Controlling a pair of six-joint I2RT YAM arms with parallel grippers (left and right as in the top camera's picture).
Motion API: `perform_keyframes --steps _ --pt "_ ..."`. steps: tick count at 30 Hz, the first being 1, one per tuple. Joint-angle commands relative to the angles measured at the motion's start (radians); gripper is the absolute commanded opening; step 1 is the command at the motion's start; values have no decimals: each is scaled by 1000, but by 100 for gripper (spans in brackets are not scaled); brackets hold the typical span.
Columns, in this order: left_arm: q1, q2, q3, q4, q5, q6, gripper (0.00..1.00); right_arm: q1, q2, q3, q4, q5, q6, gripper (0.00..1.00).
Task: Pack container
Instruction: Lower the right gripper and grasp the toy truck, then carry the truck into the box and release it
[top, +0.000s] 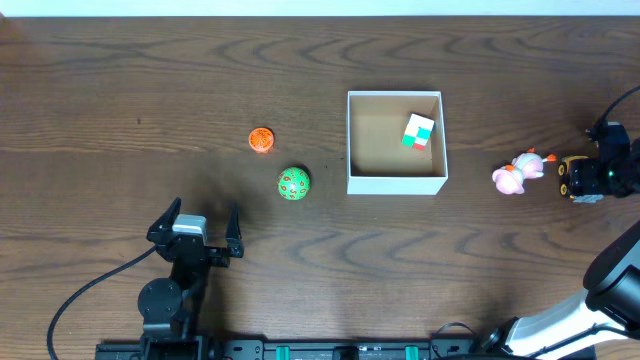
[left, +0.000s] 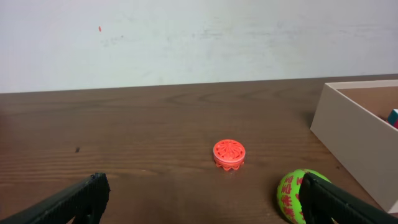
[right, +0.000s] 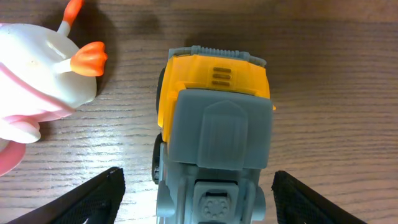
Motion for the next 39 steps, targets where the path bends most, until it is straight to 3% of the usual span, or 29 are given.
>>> perform_keyframes --steps 1,8,11,16,20,39 --pt "3 -6 -18 -34 11 13 98 -18 9 -10 0 -1 8 79" --pt "3 -6 -18 -34 11 13 98 -23 9 -19 12 -1 7 79" --pt "3 -6 -18 -34 11 13 98 -23 9 -20 13 -1 7 72" --pt "3 -6 -18 -34 11 13 98 -23 10 -21 13 -1 8 70" --pt "3 -6 -18 -34 11 13 98 -23 10 -21 13 -1 8 55" --pt "3 -6 -18 -34 11 13 98 18 -17 45 24 -51 64 47"
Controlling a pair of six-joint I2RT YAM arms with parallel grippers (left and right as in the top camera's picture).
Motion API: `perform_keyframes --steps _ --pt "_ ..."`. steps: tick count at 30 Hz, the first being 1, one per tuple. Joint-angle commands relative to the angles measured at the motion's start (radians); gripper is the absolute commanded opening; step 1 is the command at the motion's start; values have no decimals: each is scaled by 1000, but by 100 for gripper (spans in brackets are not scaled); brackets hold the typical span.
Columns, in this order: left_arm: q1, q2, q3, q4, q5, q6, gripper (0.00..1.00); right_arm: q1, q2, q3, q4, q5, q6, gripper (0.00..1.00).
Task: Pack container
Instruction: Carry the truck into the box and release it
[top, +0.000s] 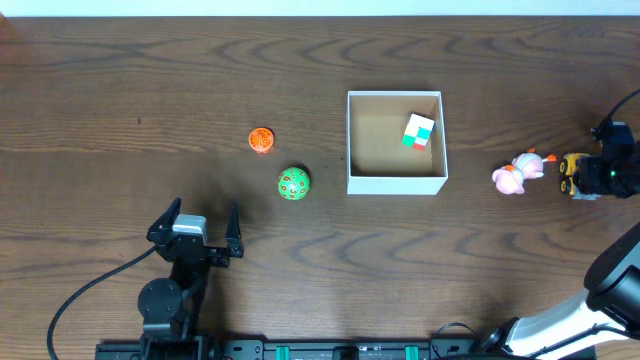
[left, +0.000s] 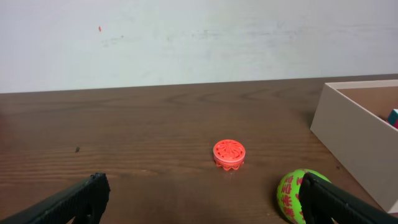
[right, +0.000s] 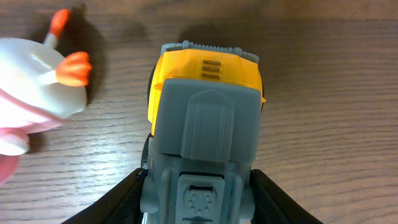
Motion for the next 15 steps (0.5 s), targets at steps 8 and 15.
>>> perform_keyframes --steps 8,15 --pt "3 -6 -18 -34 11 13 98 120 -100 209 -89 -209 47 47" --pt "3 -6 -18 -34 11 13 98 304 -198 361 -149 -267 95 46"
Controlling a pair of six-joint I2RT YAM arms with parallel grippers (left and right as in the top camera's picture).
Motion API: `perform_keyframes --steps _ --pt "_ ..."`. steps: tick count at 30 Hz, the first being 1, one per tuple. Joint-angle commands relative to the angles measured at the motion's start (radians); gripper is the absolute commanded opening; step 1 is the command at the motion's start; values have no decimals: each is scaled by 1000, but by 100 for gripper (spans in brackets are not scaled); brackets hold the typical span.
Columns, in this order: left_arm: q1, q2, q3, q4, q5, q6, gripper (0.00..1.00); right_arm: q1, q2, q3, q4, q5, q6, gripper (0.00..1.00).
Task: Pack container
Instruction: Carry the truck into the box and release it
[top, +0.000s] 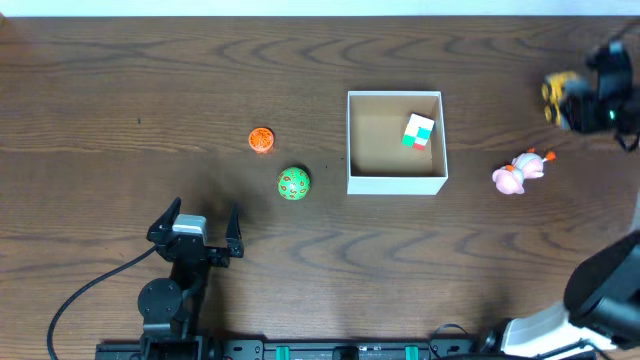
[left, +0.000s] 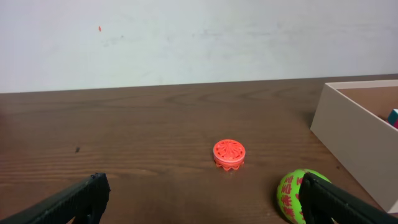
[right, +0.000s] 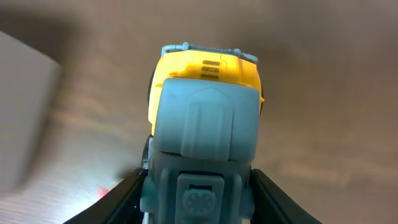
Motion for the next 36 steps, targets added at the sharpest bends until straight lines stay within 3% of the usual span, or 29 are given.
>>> perform_keyframes --steps 1,7,16,23,36 --pt "3 -6 -18 -34 11 13 98 114 -86 61 -12 -72 44 47" --pt "3 -6 -18 -34 11 13 98 352 -131 66 -22 -59 44 49" --pt "3 -6 -18 -34 11 13 98 612 -78 62 -98 148 44 56" --pt "3 -6 -18 -34 11 13 98 662 -12 60 -124 167 44 52" --pt "3 -6 -18 -34 11 13 98 660 28 71 -96 243 69 64"
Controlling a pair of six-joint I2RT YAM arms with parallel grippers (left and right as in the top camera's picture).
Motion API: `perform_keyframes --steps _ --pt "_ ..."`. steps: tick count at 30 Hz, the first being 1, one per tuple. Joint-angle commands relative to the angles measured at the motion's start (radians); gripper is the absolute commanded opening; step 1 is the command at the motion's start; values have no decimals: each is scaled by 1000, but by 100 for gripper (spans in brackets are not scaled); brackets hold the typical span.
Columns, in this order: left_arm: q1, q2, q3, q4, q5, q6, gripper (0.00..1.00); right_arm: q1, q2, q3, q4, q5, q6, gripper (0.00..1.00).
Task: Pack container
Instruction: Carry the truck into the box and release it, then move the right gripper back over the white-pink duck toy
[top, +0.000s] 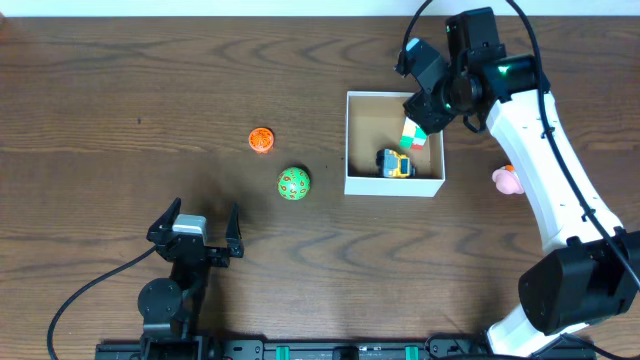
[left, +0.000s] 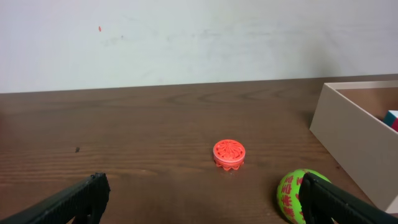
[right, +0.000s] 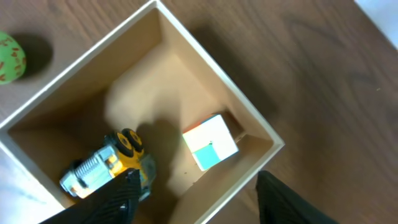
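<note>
The white box (top: 395, 186) stands right of the table's middle. Inside it a yellow and grey toy truck (top: 395, 163) lies on its side near the front wall, also in the right wrist view (right: 106, 168). A white, teal and red cube (right: 210, 149) rests in the box's right part. My right gripper (top: 425, 110) hangs open and empty over that corner (right: 199, 202). An orange cap (top: 261, 140) and a green ball (top: 294, 182) lie left of the box. My left gripper (top: 195, 225) is open near the front edge, behind them (left: 199, 199).
A pink duck toy (top: 503, 180) lies right of the box, partly hidden by my right arm. In the left wrist view the box wall (left: 354, 143) rises at the right, with the cap (left: 229, 154) and ball (left: 298, 196) ahead.
My right gripper was shut on the truck high at the table's far right. Now it is open over the box and the truck lies inside. The left arm has not moved.
My right gripper stood open around the truck beside the duck at the right edge. Then it was shut on the truck, then held it lifted toward the back right. Now the truck lies in the box next to the cube, and the gripper is open.
</note>
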Motion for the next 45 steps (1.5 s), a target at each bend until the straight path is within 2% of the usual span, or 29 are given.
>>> perform_keyframes --steps 1,3,12,14,19,20,29,31,35,39,45 --pt "3 -6 -18 -34 11 13 98 7 -10 19 3 104 51 65" --pt "3 -6 -18 -34 11 13 98 4 -10 25 0 172 103 65" --pt "3 -6 -18 -34 11 13 98 12 -10 27 -76 105 113 66" --pt "3 -6 -18 -34 11 13 98 8 -10 27 -81 140 124 76" --pt "3 -6 -18 -34 11 13 98 -34 -13 28 -88 278 249 93" --pt "3 -6 -18 -34 11 13 98 -47 -15 28 -95 300 272 99" --pt "3 -6 -18 -34 11 13 98 -235 -103 27 -317 344 445 99" --pt "3 -6 -18 -34 11 13 98 -281 -127 27 -352 318 526 99" --pt "3 -6 -18 -34 11 13 98 -365 -138 23 -387 148 757 99" --pt "3 -6 -18 -34 11 13 98 -420 -137 -49 -319 62 839 99" --pt "3 -6 -18 -34 11 13 98 -452 -137 -256 -63 32 1029 99"
